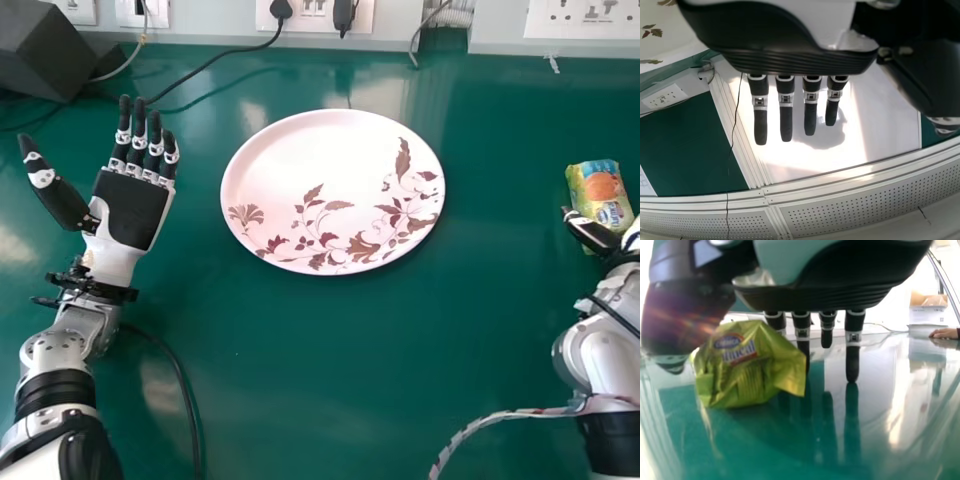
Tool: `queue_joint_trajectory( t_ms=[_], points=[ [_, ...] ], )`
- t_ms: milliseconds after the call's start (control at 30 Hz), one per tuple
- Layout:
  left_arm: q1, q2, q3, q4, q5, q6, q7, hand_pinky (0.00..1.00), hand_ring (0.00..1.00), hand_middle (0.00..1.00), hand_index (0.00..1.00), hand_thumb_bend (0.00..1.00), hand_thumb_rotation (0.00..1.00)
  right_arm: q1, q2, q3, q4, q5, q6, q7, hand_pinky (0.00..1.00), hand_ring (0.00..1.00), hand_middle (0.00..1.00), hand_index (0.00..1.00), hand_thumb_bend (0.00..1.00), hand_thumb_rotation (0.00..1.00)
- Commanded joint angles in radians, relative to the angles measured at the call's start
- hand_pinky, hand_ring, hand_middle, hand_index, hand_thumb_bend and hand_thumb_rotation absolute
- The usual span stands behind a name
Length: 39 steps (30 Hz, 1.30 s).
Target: Pick up biscuit and place it in the plate
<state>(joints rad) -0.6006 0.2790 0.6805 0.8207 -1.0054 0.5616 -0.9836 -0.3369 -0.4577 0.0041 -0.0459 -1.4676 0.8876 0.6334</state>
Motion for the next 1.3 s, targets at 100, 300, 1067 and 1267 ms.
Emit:
queue_joint_trajectory(
  t_ms=[100, 300, 1067, 1267],
  points=[
    [0.032, -0.013, 0.021, 0.06, -0.011, 0.037, -0.041, 0.67, 0.79, 0.89, 0.93, 1.0, 0.68, 0.037, -0.011, 0.007, -0.036, 0.0, 0.005, 0.05, 0.55, 0.61, 0.82, 0.77, 0.85, 0.48],
    [0.026, -0.013, 0.034, 0.074, -0.026, 0.086, -0.047, 0.69, 0.8, 0.88, 0.93, 1.0, 0.7, 0.027, -0.032, 0.004, -0.051, -0.01, 0.002, 0.13, 0.53, 0.57, 0.78, 0.76, 0.8, 0.43],
    [0.027, -0.017, 0.09, 0.084, -0.086, 0.228, 0.039, 0.6, 0.74, 0.83, 0.94, 1.0, 0.54, 0.028, -0.074, 0.013, -0.036, -0.039, -0.029, 0.2, 0.42, 0.48, 0.6, 0.66, 0.74, 0.19],
    [0.029, -0.018, 0.11, 0.081, -0.116, 0.273, 0.099, 0.6, 0.77, 0.85, 0.94, 1.0, 0.53, 0.042, -0.081, 0.013, -0.074, -0.053, -0.047, 0.221, 0.38, 0.45, 0.54, 0.62, 0.71, 0.06]
  ],
)
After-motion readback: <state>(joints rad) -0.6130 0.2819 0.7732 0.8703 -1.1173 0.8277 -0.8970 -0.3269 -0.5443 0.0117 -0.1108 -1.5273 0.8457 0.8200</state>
